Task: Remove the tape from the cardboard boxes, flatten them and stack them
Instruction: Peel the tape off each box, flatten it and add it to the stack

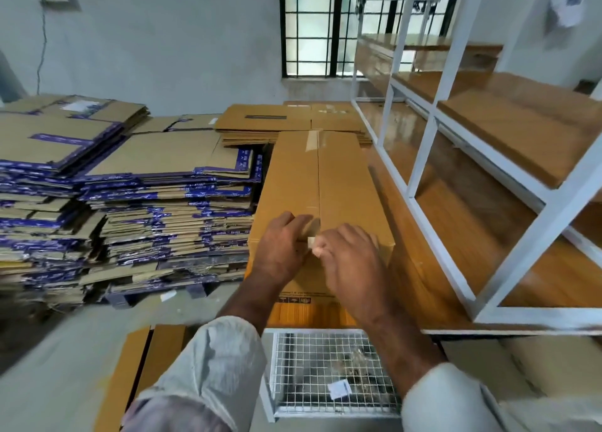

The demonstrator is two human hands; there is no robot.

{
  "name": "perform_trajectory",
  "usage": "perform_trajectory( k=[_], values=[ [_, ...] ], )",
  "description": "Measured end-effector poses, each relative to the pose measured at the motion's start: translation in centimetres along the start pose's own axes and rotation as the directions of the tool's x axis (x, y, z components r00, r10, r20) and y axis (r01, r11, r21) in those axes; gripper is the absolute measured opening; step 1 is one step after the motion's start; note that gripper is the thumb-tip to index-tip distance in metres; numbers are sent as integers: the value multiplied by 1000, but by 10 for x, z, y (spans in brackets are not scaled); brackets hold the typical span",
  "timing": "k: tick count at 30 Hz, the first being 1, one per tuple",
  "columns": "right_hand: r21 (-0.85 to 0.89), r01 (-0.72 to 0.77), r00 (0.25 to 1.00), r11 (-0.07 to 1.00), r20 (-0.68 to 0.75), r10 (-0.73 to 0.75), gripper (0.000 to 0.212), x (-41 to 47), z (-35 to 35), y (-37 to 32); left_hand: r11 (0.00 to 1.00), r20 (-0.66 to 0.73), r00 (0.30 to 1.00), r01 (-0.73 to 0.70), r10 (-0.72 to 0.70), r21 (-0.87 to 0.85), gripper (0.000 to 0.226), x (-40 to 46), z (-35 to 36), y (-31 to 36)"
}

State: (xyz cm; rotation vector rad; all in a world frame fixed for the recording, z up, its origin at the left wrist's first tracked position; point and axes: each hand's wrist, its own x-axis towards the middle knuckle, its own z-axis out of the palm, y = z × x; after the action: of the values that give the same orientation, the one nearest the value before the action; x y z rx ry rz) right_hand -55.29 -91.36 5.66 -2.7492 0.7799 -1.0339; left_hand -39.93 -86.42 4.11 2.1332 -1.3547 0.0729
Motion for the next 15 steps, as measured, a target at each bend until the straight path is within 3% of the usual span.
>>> perform_trajectory(
  k=[7,10,15],
  values=[
    [-23,11,988,1000,-155,-15,18,-46,1,-6,992,-32,995,-91,94,82,47,-5,4,0],
    [-62,20,983,998,-179,-31,27,-51,1,-10,989,-33,990,-131,133,62,50,-5,4,-4],
    [-93,4,979,996,-205,-23,27,-75,8,-12,982,10,985,-173,173,77,53,-9,0,-7]
  ],
)
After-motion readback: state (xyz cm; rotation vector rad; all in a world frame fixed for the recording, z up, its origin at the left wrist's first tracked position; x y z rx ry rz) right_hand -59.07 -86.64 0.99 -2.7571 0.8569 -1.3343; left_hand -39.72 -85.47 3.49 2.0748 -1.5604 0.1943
